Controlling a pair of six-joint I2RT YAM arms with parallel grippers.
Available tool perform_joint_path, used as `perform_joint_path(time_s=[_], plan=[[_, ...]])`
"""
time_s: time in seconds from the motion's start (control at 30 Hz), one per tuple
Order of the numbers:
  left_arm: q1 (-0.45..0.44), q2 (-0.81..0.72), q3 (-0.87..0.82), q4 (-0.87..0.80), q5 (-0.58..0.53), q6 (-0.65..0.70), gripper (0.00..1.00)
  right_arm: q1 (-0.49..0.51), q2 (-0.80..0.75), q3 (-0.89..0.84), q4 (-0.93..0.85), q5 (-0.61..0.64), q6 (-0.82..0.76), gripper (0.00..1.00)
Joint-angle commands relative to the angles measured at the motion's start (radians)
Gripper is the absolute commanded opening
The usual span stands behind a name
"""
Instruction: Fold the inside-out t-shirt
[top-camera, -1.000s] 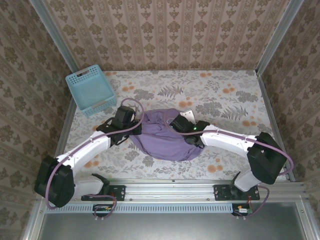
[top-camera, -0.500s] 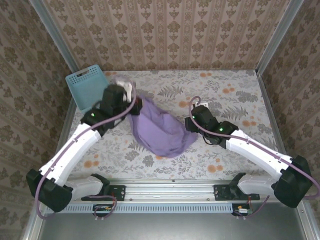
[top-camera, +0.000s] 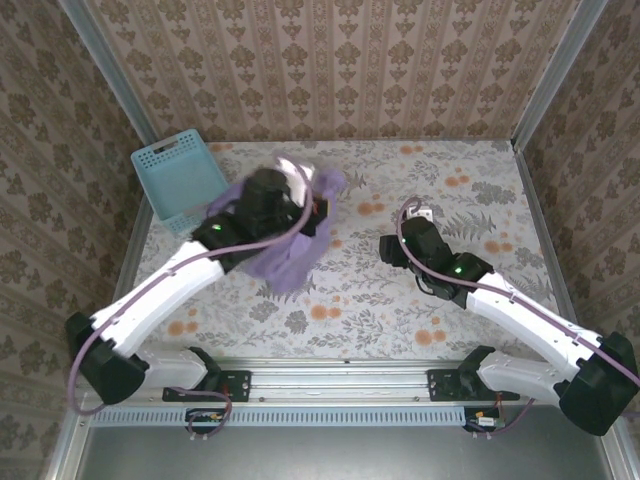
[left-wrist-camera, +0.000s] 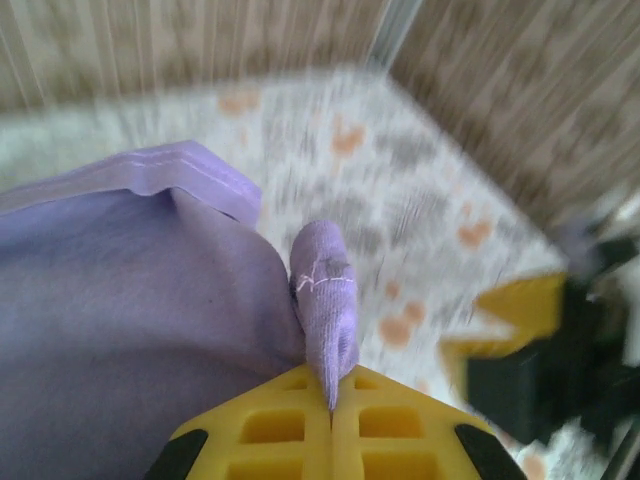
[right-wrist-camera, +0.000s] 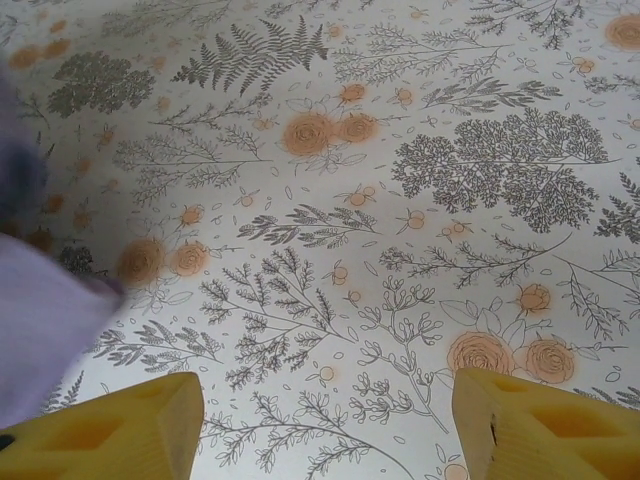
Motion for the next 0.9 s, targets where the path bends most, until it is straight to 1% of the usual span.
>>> perform_joint_path(time_s=[0.0, 0.03, 0.1, 0.13, 0.17, 0.2, 0.23, 0.3, 0.33, 0.4, 0.47, 0.5, 0.67, 0.87], plan=[[-0.067, 0.031, -0.112, 0.104, 0.048, -0.08, 0.08, -0.021, 0.002, -0.012, 0.031, -0.042, 0.019, 0.69], [-0.088, 0.045, -0.137, 0.123, 0.047, -0.09, 0.12, -0.026, 0.006, -0.014, 0.035, -0.055, 0.025, 0.69], [-0.127, 0.06, -0.18, 0.152, 0.056, -0.103, 0.23, -0.032, 0.024, -0.015, 0.045, -0.08, 0.033, 0.71], [-0.133, 0.053, -0.195, 0.15, 0.05, -0.107, 0.3, -0.034, 0.033, -0.016, 0.051, -0.093, 0.037, 0.71], [-0.134, 0.029, -0.215, 0.144, 0.034, -0.108, 0.41, -0.038, 0.047, -0.013, 0.057, -0.111, 0.045, 0.72], [-0.13, -0.005, -0.237, 0.133, 0.001, -0.106, 0.51, -0.041, 0.062, -0.01, 0.063, -0.13, 0.052, 0.73], [-0.121, -0.036, -0.253, 0.118, -0.036, -0.104, 0.57, -0.042, 0.077, -0.008, 0.069, -0.146, 0.059, 0.73], [-0.06, -0.094, -0.277, 0.055, -0.1, -0.109, 0.68, -0.046, 0.114, 0.002, 0.079, -0.181, 0.084, 0.74], [-0.016, -0.101, -0.279, 0.027, -0.098, -0.113, 0.69, -0.047, 0.13, 0.008, 0.08, -0.195, 0.099, 0.74], [0.081, -0.072, -0.272, -0.015, -0.06, -0.091, 0.71, -0.051, 0.177, 0.026, 0.064, -0.207, 0.139, 0.75], [0.115, -0.008, -0.241, -0.054, -0.069, -0.049, 0.73, -0.053, 0.222, 0.031, 0.062, -0.226, 0.173, 0.76], [0.116, 0.036, -0.217, -0.071, -0.069, -0.022, 0.75, -0.053, 0.243, 0.028, 0.063, -0.237, 0.196, 0.75], [0.082, 0.236, -0.124, -0.085, -0.011, 0.018, 0.77, -0.054, 0.269, -0.05, 0.1, -0.255, 0.3, 0.75], [-0.05, 0.433, 0.018, -0.123, -0.031, 0.067, 0.8, -0.053, 0.238, -0.163, 0.128, -0.257, 0.358, 0.75]])
